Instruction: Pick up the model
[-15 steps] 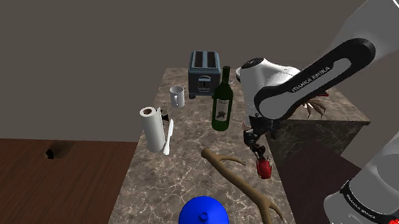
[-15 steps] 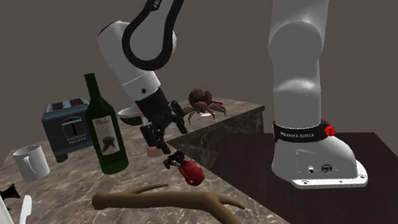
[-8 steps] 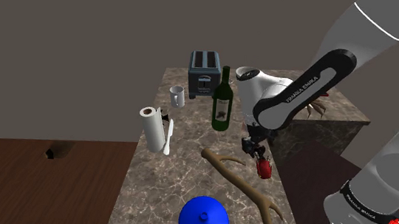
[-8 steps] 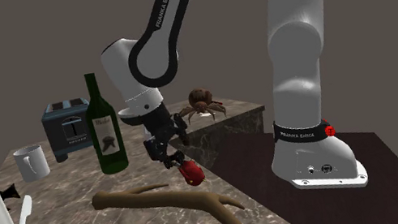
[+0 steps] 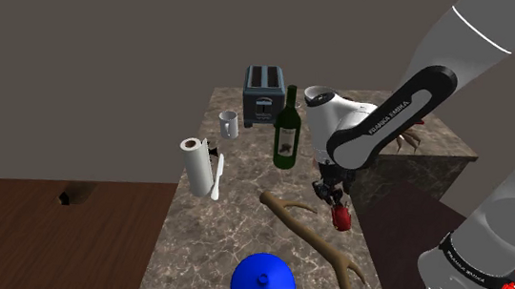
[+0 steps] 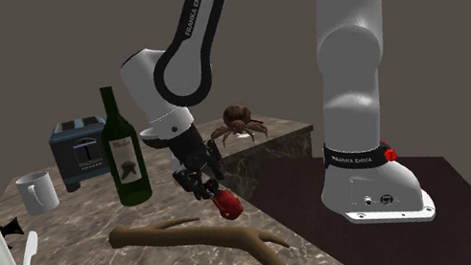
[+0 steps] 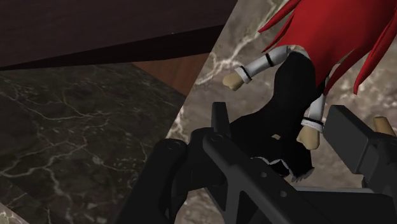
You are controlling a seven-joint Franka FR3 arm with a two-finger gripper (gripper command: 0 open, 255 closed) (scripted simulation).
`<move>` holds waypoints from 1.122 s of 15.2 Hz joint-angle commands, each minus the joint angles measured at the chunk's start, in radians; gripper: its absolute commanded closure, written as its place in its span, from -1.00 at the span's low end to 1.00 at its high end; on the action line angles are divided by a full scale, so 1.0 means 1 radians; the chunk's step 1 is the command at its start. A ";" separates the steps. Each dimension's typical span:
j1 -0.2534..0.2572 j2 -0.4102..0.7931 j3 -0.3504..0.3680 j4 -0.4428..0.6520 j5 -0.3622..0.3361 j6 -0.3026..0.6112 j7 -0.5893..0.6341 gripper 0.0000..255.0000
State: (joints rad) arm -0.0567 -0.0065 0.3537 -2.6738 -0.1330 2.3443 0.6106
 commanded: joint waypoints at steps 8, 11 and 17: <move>0.004 -0.060 0.001 0.006 0.036 -0.059 -0.032 1.00; 0.008 -0.106 0.000 0.012 0.059 -0.107 -0.053 1.00; 0.018 -0.189 -0.006 0.031 0.095 -0.203 -0.088 1.00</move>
State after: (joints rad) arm -0.0399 -0.1853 0.3490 -2.6499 -0.0422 2.1582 0.5277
